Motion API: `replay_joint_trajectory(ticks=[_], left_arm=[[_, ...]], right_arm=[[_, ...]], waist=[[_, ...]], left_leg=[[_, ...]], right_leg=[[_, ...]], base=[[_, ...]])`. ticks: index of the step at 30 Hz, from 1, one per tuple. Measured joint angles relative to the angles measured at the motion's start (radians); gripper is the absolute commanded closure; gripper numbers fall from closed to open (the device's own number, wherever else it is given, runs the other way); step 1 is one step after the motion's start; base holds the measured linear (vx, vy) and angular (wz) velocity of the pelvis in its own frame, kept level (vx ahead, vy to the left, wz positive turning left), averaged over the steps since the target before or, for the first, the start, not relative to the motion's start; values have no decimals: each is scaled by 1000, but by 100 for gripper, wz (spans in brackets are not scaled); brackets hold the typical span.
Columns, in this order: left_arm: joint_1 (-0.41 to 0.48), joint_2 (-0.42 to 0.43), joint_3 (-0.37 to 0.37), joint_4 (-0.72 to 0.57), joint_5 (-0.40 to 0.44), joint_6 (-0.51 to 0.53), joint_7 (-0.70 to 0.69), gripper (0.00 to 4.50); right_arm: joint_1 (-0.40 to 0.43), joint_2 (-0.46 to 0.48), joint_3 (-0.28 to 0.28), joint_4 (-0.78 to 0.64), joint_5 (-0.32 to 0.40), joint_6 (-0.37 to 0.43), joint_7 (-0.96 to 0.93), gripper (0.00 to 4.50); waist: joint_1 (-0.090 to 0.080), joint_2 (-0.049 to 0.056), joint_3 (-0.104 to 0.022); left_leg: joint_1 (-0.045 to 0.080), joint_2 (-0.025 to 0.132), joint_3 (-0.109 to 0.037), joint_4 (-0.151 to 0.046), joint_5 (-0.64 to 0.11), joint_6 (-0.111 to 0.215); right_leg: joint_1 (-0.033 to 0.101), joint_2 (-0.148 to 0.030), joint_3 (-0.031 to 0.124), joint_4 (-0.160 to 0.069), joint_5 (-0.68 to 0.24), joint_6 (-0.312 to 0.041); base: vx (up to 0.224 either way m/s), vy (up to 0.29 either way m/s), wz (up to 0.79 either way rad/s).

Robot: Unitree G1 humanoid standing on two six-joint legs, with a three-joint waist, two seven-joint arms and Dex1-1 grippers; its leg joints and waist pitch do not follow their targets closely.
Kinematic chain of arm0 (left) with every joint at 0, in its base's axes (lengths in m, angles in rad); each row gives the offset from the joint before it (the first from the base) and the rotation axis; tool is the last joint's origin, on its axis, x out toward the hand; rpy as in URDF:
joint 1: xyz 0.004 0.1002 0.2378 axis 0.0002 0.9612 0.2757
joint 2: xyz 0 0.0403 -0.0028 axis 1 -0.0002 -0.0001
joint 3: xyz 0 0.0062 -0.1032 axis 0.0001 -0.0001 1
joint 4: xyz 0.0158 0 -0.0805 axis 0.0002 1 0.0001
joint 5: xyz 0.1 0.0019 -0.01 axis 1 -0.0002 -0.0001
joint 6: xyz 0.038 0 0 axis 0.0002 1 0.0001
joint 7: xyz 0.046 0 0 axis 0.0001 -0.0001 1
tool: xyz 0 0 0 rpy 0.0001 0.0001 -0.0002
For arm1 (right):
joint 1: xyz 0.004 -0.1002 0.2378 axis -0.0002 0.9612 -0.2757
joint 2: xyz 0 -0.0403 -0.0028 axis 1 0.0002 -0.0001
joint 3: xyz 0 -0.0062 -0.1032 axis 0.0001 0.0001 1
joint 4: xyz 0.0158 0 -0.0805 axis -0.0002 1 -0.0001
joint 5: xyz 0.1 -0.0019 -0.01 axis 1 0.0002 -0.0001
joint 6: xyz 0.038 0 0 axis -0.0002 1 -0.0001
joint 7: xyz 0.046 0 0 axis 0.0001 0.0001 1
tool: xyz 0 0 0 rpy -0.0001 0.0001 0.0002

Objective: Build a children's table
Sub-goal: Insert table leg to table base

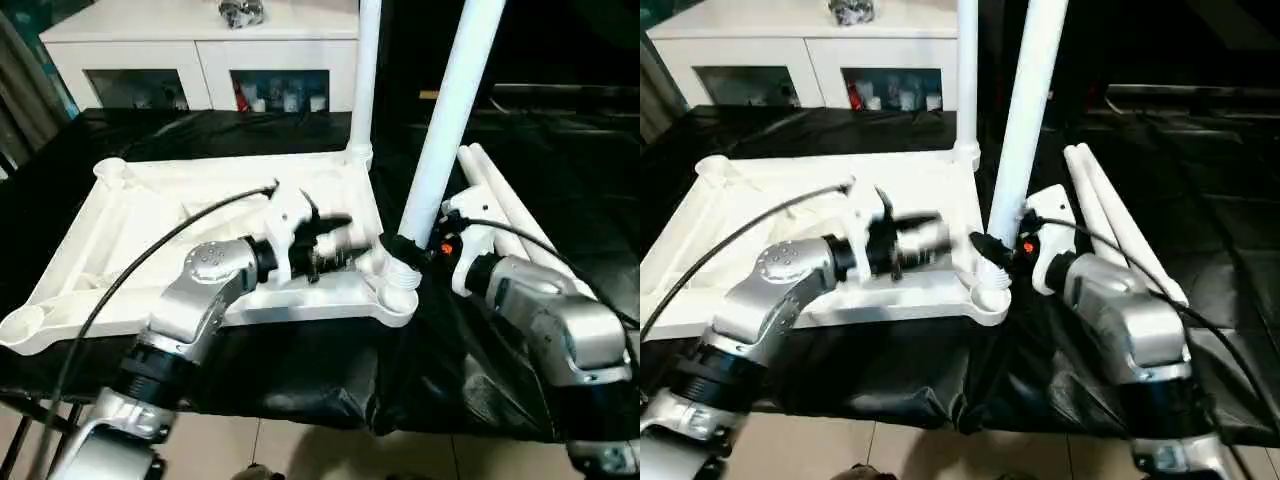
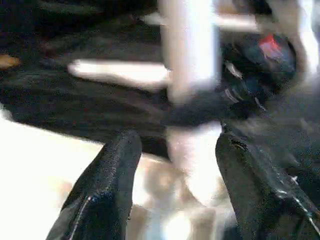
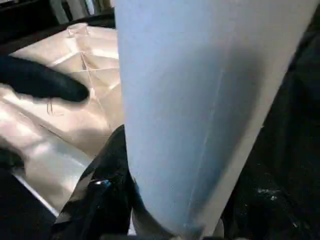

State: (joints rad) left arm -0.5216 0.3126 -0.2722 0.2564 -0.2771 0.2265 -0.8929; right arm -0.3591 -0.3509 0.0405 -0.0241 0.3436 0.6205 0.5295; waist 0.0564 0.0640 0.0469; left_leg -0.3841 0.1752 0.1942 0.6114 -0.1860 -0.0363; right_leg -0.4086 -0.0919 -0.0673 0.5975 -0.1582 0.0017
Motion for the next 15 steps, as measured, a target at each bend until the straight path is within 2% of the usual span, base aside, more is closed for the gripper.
replay_joint_trajectory(ticks=[6, 7, 10, 13, 15], left_arm=[[2, 27, -61, 132, 69, -43, -78, 164], [1, 31, -65, 159, 83, -55, -86, 193], [-1, 35, -77, 208, 108, -87, -96, 204], [-4, 35, -81, 240, 120, -105, -110, 246], [-11, 35, -81, 252, 123, -117, -123, 250]], right_arm=[[15, 23, 1, -16, -14, -1, -32, 261], [15, 24, 1, -16, -17, -1, -34, 261], [16, 24, 1, -16, -23, -2, -42, 261], [16, 26, 1, -16, -23, -9, -43, 261], [16, 26, 1, -16, -23, -20, -41, 261]], waist=[[-8, 2, 0], [-10, 2, 0], [-16, 2, 0], [-21, 2, 0], [-21, 2, 0]], left_leg=[[0, 0, 0, 0, 0, -1], [0, 0, 0, 0, 0, -1], [0, 0, 0, 0, 0, -1], [0, 0, 0, 0, 0, -1], [0, 0, 0, 0, 0, -1]], right_leg=[[0, 0, 0, 0, 1, 2], [0, 0, 0, 0, 1, 3], [0, 0, 0, 0, 1, 3], [0, 0, 0, 0, 1, 3], [0, 0, 0, 0, 1, 2]], base=[[0, 0, 0], [0, 0, 0], [0, 0, 0], [0, 0, 0], [0, 0, 0]])
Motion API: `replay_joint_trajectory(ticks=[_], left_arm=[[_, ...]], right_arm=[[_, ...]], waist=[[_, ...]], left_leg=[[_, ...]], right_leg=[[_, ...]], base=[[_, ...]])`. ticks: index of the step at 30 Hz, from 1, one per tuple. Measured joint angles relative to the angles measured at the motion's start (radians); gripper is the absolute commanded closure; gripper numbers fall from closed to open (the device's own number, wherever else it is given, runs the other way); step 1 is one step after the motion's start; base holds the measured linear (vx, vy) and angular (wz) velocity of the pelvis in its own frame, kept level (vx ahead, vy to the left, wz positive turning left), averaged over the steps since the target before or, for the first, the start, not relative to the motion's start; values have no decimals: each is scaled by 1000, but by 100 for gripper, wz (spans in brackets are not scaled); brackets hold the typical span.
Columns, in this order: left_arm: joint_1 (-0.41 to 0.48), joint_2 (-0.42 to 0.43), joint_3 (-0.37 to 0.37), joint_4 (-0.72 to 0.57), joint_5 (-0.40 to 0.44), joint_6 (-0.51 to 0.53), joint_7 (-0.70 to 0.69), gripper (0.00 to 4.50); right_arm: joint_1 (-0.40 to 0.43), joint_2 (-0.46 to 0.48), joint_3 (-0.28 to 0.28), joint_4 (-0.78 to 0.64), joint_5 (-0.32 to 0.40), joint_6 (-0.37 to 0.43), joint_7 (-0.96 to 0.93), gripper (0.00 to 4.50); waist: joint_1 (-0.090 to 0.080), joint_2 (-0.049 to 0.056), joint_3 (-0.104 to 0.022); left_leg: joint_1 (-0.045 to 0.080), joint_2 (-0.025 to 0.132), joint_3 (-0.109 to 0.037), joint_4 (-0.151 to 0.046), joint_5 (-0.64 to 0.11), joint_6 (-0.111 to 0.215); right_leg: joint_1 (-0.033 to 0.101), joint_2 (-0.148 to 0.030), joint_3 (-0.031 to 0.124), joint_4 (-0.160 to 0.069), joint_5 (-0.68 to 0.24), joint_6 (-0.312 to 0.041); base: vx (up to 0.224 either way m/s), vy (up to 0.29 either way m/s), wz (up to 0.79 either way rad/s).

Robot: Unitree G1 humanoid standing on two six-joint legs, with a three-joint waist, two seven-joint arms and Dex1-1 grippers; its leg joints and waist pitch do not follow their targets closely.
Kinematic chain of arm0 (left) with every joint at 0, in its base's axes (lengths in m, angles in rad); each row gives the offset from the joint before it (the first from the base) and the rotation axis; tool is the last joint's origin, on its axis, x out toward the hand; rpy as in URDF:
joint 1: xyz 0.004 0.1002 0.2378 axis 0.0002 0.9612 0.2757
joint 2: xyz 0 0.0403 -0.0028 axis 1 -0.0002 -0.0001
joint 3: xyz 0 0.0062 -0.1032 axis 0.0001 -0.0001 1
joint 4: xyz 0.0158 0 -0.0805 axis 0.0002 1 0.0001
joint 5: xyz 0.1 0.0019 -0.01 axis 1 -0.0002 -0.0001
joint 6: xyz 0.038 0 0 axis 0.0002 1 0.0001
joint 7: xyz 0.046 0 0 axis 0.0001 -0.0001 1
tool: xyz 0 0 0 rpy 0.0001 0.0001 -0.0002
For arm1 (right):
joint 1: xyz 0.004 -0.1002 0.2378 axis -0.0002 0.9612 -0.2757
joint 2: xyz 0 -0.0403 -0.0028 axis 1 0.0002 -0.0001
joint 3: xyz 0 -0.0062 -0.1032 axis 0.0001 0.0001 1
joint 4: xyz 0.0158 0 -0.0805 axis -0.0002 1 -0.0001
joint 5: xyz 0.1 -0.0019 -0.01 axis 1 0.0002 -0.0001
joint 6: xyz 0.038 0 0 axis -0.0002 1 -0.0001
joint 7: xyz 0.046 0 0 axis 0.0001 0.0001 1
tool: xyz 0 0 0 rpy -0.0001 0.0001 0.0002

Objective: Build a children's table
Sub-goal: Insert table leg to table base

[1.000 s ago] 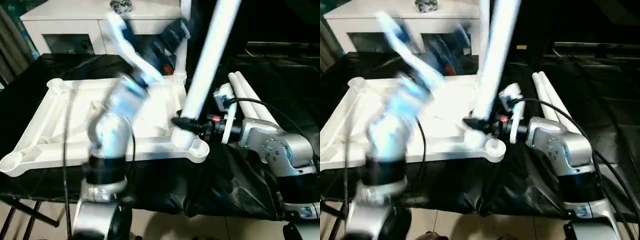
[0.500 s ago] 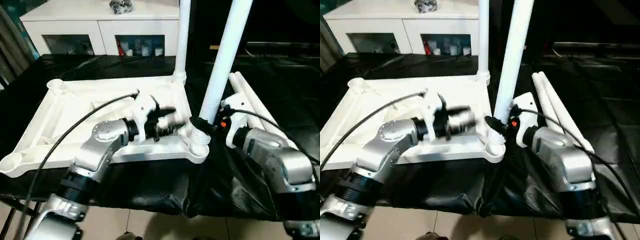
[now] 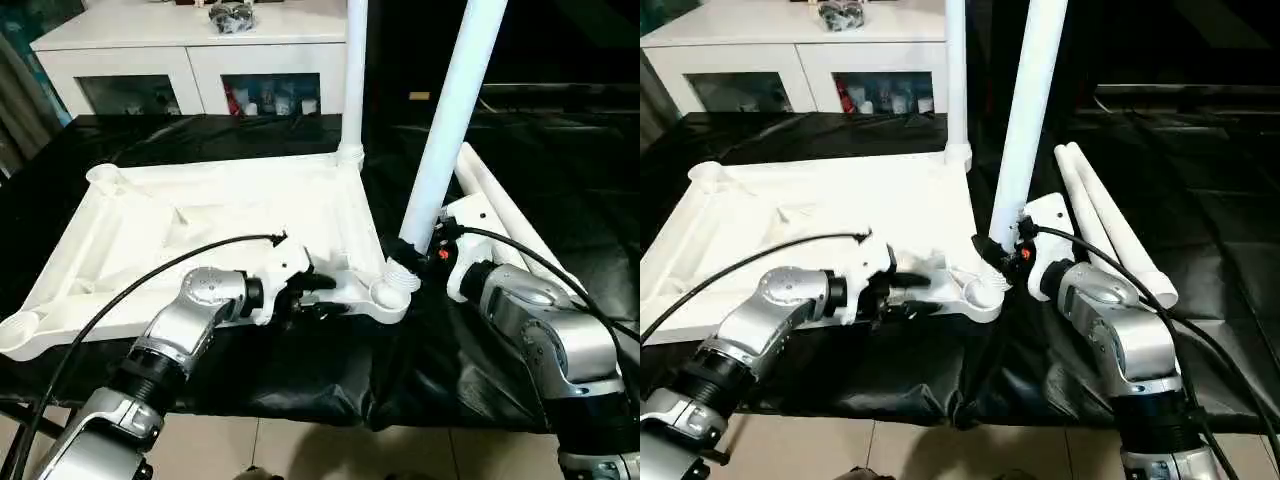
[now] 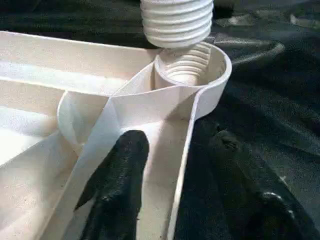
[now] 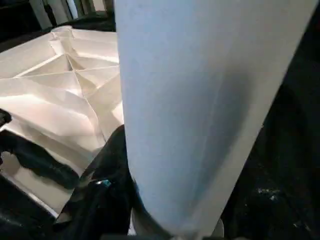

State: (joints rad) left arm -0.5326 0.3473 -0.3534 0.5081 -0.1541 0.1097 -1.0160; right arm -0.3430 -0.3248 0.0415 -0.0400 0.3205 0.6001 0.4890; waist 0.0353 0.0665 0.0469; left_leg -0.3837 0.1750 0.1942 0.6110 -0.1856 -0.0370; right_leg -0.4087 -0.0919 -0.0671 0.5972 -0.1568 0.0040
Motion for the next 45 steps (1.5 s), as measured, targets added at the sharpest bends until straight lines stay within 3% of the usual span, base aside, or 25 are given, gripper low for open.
replay_joint_trajectory(ticks=[2, 5, 12, 23, 28, 38, 45], left_arm=[[-13, 0, 0, 14, 2, -9, -8, 285], [-28, 1, -3, 42, 15, -35, -21, 295], [-60, 0, -18, 135, 57, -108, -68, 375], [-129, 2, -47, 248, 115, -195, -138, 445], [-150, 0, -48, 287, 127, -215, -158, 449], [-144, -38, -7, 261, 90, -96, -189, 450], [-105, -108, -1, 169, 113, -2, -32, 450]], right_arm=[[0, 0, 1, 0, 0, -11, 2, 261], [1, 1, 2, -1, 0, -15, 8, 261], [6, 0, 2, -2, 0, -15, 15, 261], [7, -3, 5, -2, 0, -15, 25, 261], [7, -7, 8, -1, 0, -15, 45, 261], [-6, -76, 54, 12, 0, -15, 170, 261], [-44, -90, 50, 117, -14, -60, 200, 261]], waist=[[0, 0, 0], [-1, 0, 0], [-1, 0, 0], [-2, 0, 0], [-4, 0, 0], [2, 1, 0], [3, 2, -1]], left_leg=[[0, 0, 0, 0, 0, 0], [0, 0, 0, 0, 0, 0], [0, 0, 0, 0, 0, 0], [0, 0, 0, -1, 0, 0], [1, 0, 0, -1, 0, 0], [0, 0, 1, -1, 0, 0], [1, 0, 3, 0, 0, 0]], right_leg=[[0, 0, 0, 0, 0, 0], [0, 0, 0, 0, 0, -1], [0, 0, 0, 0, 2, -3], [0, 0, 0, 0, 2, -3], [0, 0, 0, 0, 2, -3], [0, 0, 0, -2, 3, -5], [0, -1, 1, -2, 3, -5]], base=[[0, 0, 0], [0, 0, 0], [0, 0, 0], [0, 0, 0], [0, 0, 0], [0, 0, 0], [0, 0, 0]])
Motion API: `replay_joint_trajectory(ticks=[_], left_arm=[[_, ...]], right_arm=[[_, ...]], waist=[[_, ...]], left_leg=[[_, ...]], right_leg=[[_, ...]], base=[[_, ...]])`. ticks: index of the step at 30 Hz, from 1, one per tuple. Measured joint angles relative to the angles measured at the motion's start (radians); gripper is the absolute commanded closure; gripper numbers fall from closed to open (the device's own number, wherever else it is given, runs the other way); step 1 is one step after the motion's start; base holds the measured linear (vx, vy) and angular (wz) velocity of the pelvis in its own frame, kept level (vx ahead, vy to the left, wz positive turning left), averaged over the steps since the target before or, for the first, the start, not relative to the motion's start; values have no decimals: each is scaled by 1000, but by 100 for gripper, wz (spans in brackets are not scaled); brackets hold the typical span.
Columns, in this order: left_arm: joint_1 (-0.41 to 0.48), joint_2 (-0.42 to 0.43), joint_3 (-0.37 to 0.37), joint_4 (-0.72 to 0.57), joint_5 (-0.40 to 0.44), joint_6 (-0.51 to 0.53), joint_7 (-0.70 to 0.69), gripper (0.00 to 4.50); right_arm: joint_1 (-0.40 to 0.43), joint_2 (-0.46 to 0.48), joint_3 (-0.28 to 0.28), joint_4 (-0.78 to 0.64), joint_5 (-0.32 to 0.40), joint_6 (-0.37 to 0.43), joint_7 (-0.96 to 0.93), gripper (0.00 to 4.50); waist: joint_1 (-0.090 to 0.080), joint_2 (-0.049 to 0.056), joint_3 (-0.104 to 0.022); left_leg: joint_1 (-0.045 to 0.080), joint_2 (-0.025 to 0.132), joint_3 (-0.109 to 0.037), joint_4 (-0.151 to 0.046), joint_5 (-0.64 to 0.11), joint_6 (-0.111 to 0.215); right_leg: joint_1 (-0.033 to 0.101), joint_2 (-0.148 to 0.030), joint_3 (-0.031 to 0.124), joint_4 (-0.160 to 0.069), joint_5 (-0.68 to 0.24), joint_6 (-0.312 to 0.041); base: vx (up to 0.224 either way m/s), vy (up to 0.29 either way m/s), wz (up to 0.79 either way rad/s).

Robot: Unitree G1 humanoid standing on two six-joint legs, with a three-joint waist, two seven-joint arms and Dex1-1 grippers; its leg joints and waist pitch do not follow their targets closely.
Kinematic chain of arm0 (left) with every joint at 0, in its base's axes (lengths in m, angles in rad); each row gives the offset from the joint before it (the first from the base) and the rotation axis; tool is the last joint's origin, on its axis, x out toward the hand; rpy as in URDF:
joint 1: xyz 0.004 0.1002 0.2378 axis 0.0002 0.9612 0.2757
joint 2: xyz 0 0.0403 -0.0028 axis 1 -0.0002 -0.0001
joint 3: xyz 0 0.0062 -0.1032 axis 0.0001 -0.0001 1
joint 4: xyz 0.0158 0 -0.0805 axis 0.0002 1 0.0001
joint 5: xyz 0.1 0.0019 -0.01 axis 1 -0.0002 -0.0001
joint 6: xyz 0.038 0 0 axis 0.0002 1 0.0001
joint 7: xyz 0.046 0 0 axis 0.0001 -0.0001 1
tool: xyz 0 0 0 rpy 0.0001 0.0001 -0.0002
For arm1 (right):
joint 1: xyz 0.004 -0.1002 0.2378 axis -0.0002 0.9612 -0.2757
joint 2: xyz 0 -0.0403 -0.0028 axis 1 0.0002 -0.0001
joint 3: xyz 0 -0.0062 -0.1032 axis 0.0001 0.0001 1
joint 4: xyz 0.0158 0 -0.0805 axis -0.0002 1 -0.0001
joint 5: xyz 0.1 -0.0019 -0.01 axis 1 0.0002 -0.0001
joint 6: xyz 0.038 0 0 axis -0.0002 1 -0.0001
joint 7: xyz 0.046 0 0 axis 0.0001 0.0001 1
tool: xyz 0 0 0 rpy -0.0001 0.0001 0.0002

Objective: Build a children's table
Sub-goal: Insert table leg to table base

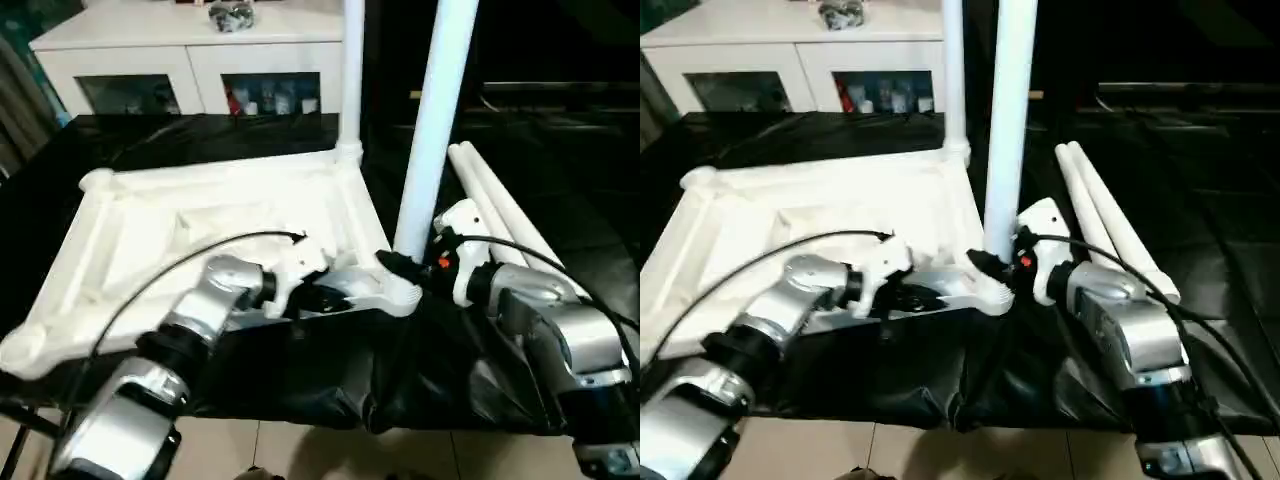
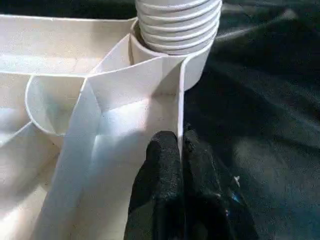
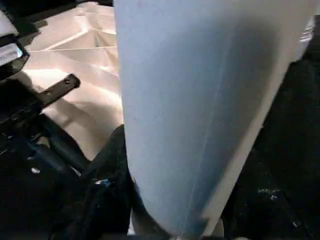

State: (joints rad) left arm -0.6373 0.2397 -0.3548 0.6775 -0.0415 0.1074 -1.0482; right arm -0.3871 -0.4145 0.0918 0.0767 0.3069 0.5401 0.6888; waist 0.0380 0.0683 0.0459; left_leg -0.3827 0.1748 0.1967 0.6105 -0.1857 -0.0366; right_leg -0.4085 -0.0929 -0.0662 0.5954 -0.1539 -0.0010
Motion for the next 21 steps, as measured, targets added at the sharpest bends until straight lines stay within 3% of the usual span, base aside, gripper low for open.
replay_joint_trajectory(ticks=[12, 21], left_arm=[[71, -17, 0, -152, 36, 97, 95, 450], [97, -44, 11, -213, 40, 188, 185, 450]], right_arm=[[-25, -2, -6, 98, -17, -84, 19, 261], [-49, 46, -36, 225, -28, -205, 13, 261]], waist=[[-5, 2, -1], [-13, 0, -2]], left_leg=[[0, 0, 0, 0, 0, 0], [1, 0, 0, 0, 0, 0]], right_leg=[[0, 0, 0, 0, -3, 5], [0, 0, -1, 0, -3, 6]], base=[[0, 0, 0], [0, 0, 0]])
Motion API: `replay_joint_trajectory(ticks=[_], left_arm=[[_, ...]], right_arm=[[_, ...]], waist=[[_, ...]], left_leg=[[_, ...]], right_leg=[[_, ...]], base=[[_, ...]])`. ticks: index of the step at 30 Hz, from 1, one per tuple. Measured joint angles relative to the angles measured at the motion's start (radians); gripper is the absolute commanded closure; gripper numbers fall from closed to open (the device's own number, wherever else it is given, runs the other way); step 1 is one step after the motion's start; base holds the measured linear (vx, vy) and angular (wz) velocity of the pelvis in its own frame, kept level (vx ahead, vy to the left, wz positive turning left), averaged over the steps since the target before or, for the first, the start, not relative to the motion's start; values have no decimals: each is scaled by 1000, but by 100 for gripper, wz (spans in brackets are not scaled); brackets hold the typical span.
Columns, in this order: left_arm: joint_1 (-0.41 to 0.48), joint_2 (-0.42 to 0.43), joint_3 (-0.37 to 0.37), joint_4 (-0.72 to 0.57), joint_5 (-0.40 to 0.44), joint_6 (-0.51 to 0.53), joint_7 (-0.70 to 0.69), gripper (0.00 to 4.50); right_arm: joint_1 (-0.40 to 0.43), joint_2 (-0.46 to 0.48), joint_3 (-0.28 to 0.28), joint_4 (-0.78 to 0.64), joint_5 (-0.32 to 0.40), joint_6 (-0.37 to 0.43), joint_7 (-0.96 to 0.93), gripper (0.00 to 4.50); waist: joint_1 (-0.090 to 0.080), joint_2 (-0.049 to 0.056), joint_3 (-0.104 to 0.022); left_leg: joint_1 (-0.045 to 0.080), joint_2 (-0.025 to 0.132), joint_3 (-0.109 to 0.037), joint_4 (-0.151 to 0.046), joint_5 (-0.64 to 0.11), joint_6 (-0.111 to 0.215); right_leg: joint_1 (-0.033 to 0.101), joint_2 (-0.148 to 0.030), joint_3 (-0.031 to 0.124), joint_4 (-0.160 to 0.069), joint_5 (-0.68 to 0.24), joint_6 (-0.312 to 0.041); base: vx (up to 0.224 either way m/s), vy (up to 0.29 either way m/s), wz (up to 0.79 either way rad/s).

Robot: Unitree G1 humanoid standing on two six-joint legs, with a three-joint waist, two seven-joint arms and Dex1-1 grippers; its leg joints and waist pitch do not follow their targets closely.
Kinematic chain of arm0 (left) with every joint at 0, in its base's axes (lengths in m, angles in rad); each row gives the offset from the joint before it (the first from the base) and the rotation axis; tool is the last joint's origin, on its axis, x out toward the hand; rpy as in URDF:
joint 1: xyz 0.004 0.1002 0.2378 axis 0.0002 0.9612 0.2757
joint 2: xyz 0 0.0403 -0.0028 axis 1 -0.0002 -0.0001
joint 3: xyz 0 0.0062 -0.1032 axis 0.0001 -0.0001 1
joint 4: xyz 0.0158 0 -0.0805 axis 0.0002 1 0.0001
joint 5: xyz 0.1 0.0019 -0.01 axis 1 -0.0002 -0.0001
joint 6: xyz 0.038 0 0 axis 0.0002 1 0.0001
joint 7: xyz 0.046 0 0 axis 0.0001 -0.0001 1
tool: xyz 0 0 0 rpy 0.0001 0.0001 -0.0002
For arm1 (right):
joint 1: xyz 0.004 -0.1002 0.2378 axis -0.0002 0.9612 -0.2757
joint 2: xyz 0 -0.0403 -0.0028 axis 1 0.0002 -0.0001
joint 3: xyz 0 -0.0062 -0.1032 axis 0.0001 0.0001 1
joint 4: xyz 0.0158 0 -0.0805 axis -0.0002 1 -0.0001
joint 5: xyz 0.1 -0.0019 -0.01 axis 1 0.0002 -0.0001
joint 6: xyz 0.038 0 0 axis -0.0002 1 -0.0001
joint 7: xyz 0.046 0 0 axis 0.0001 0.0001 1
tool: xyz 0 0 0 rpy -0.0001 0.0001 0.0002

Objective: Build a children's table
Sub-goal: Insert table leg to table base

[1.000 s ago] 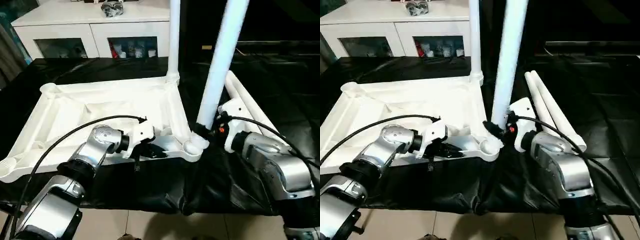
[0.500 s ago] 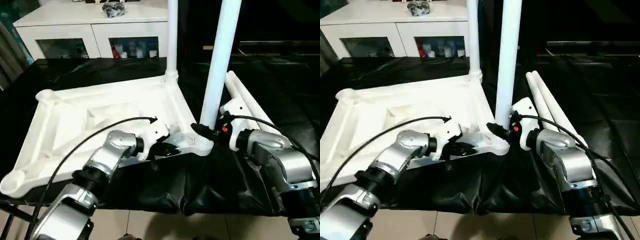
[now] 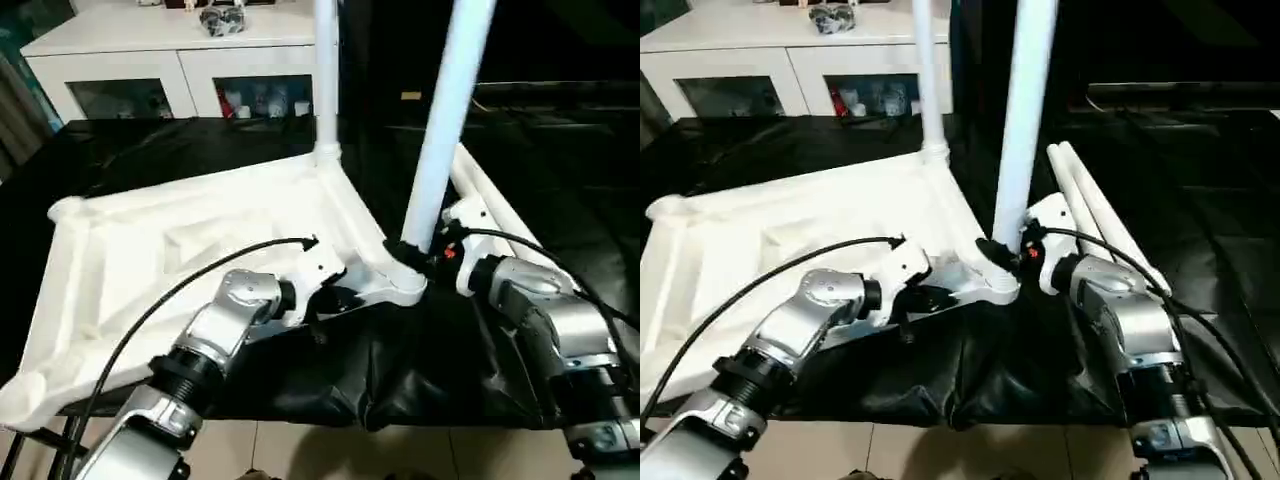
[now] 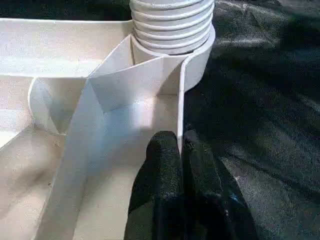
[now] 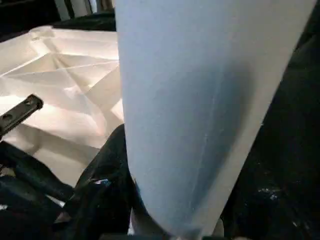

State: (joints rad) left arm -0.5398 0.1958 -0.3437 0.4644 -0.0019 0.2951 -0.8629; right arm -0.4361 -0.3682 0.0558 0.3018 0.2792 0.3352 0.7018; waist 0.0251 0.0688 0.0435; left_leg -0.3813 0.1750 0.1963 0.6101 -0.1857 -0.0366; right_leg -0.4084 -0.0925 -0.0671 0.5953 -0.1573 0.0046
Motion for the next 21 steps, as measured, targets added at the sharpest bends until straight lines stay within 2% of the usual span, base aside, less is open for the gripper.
replay_joint_trajectory(ticks=[5, 9, 17, 21], left_arm=[[25, 16, 1, -1, 9, -78, -8, 450], [27, 22, 2, 0, 8, -88, -18, 450], [26, 30, 5, 32, 4, -133, -42, 450], [26, 30, 8, 43, 4, -146, -48, 450]], right_arm=[[1, 22, -8, 44, 4, -63, 20, 261], [10, 27, -18, 58, 18, -89, 37, 261], [49, 68, -86, 104, 89, -128, 54, 262], [62, 71, -87, 110, 100, -150, 54, 262]], waist=[[-9, 0, 0], [-10, 1, -1], [-11, 8, -6], [-10, 8, -6]], left_leg=[[0, 0, -1, -1, 0, 0], [0, 0, -1, -2, 0, 0], [2, 0, -1, -6, 0, 0], [4, 0, -1, -8, 0, 0]], right_leg=[[0, 0, -1, 0, 0, 1], [0, 0, -1, 0, 0, 1], [0, 0, -2, -1, 0, 1], [1, 0, -2, -1, -1, 1]], base=[[0, 0, 0], [0, 0, 0], [0, 0, 0], [0, 0, 0]])
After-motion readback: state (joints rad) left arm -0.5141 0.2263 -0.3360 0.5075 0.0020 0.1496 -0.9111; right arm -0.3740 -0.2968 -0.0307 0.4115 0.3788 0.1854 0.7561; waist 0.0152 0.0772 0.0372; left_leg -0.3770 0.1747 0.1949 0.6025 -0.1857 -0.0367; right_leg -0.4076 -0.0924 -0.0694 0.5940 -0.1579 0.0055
